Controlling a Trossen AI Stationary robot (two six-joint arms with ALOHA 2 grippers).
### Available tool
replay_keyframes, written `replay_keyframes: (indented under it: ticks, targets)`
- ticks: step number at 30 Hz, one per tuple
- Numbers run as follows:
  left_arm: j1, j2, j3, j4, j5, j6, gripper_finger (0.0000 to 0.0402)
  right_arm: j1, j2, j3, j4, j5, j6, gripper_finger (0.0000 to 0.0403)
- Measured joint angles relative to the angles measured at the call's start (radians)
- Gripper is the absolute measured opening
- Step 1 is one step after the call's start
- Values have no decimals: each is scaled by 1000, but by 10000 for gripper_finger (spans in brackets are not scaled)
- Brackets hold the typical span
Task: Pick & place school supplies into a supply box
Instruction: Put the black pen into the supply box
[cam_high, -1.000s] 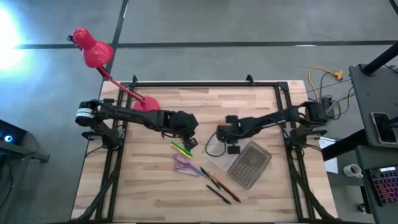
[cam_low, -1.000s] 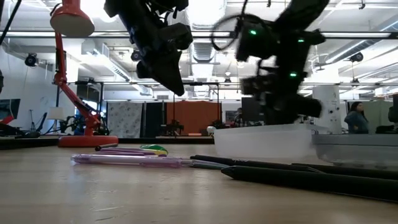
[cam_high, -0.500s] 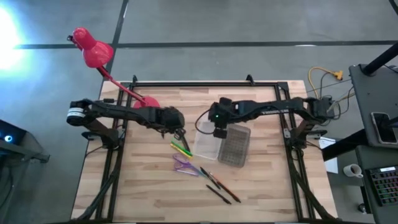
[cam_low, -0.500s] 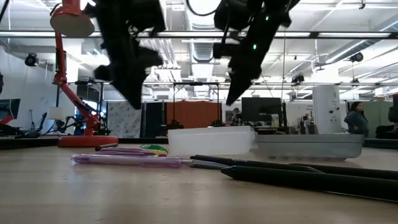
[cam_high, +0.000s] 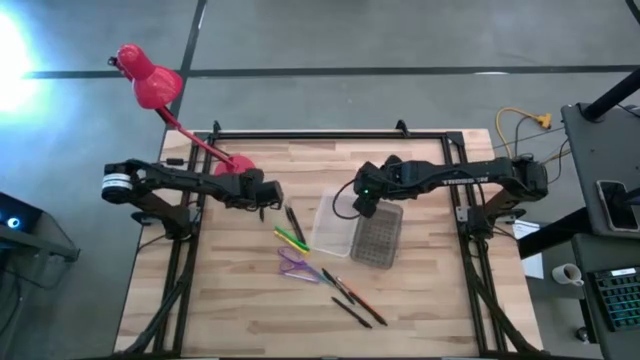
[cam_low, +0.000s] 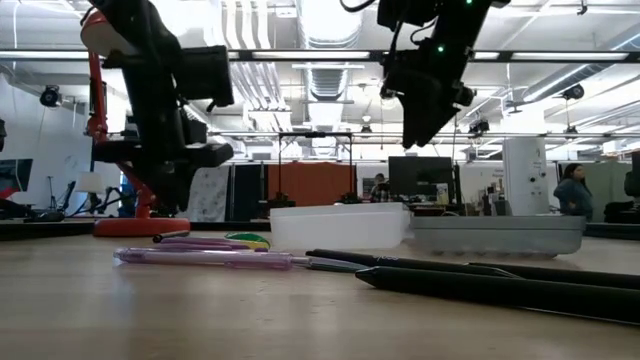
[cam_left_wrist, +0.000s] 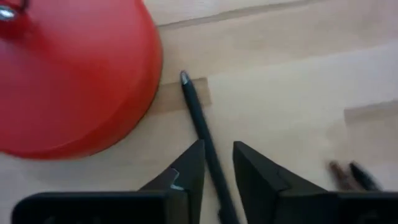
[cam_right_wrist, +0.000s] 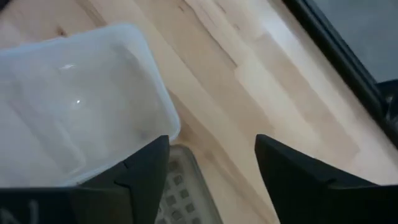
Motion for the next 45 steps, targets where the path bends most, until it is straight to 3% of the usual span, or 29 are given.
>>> replay_keyframes:
  ticks: [8, 13, 18, 27, 34, 45]
  targets:
    - [86, 1, -95, 97, 79, -75, 156, 26, 9, -54, 0, 0, 89, 270]
    - [94, 10, -142, 160, 97, -61, 166, 35, 9, -92, 3, 0, 152, 274]
    - [79, 62, -121, 181, 93, -46, 139, 36, 9, -121, 3, -14, 202, 268]
    - [77, 174, -45, 135, 118, 38, 48, 67, 2, -115, -26, -27, 217, 256]
    - [76, 164, -35, 146, 113, 147, 27, 76, -4, -116, -79, -28, 218, 257]
    - [77, 163, -34, 152, 133, 187, 13, 75, -4, -117, -76, -34, 206, 247]
